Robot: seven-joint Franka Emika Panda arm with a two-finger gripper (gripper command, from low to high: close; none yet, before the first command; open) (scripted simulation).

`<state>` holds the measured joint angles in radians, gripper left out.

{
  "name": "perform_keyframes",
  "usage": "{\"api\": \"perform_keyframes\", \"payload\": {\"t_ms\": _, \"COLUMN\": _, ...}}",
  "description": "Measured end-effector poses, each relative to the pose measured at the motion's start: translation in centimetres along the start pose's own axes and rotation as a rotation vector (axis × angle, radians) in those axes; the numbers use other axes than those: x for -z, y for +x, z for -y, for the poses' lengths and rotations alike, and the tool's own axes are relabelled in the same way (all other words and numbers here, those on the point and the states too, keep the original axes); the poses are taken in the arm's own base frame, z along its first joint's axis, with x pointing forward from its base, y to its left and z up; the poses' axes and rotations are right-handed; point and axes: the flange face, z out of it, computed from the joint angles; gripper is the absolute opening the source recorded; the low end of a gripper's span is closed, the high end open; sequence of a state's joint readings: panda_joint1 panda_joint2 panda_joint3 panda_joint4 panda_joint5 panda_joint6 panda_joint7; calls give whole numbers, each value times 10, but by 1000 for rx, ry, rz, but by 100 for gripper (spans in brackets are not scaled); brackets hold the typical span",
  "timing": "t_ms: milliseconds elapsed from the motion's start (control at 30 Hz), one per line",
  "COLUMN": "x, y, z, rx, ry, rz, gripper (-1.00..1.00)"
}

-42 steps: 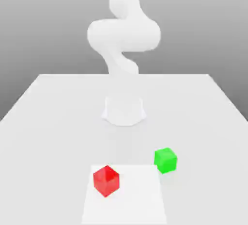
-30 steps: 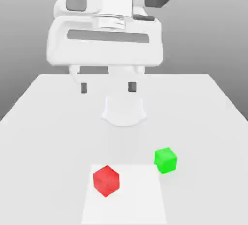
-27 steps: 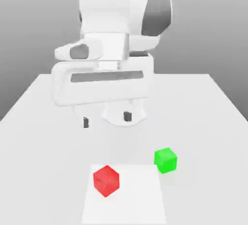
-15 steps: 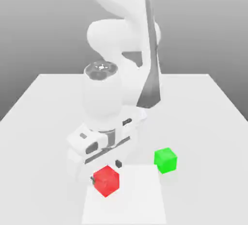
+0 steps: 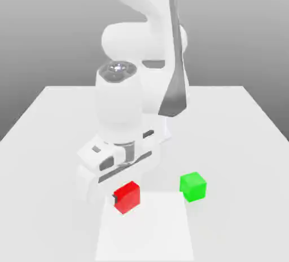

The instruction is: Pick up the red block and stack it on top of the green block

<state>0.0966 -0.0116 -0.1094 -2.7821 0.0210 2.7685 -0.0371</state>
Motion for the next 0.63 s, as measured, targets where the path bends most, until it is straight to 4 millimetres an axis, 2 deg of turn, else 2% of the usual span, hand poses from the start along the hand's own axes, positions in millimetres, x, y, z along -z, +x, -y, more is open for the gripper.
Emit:
{"api": "perform_keyframes", "payload": {"t_ms": 100, "x": 15, "y": -25, "z": 53, "rx": 27, "ry": 8, "rz": 2, "gripper": -100}}
{"api": "perform_keyframes", "payload": {"t_ms": 233, "x": 28, "y": -74, "z": 118, "rx": 81, "ry": -1, "rz": 2, "gripper": -100}}
{"api": "perform_keyframes", "payload": {"t_ms": 333, "x": 15, "y": -87, "z": 132, "rx": 95, "ry": -9, "rz": 0, "gripper": -100}}
{"api": "perform_keyframes", "payload": {"t_ms": 500, "x": -24, "y": -89, "z": 133, "rx": 97, "ry": -11, "rz": -1, "gripper": -100}}
{"api": "perform_keyframes", "payload": {"t_ms": 533, "x": -32, "y": -90, "z": 132, "rx": 95, "ry": -11, "rz": -1, "gripper": 100}}
{"api": "perform_keyframes", "payload": {"t_ms": 633, "x": -32, "y": -90, "z": 132, "rx": 95, "ry": -11, "rz": -1, "gripper": 100}}
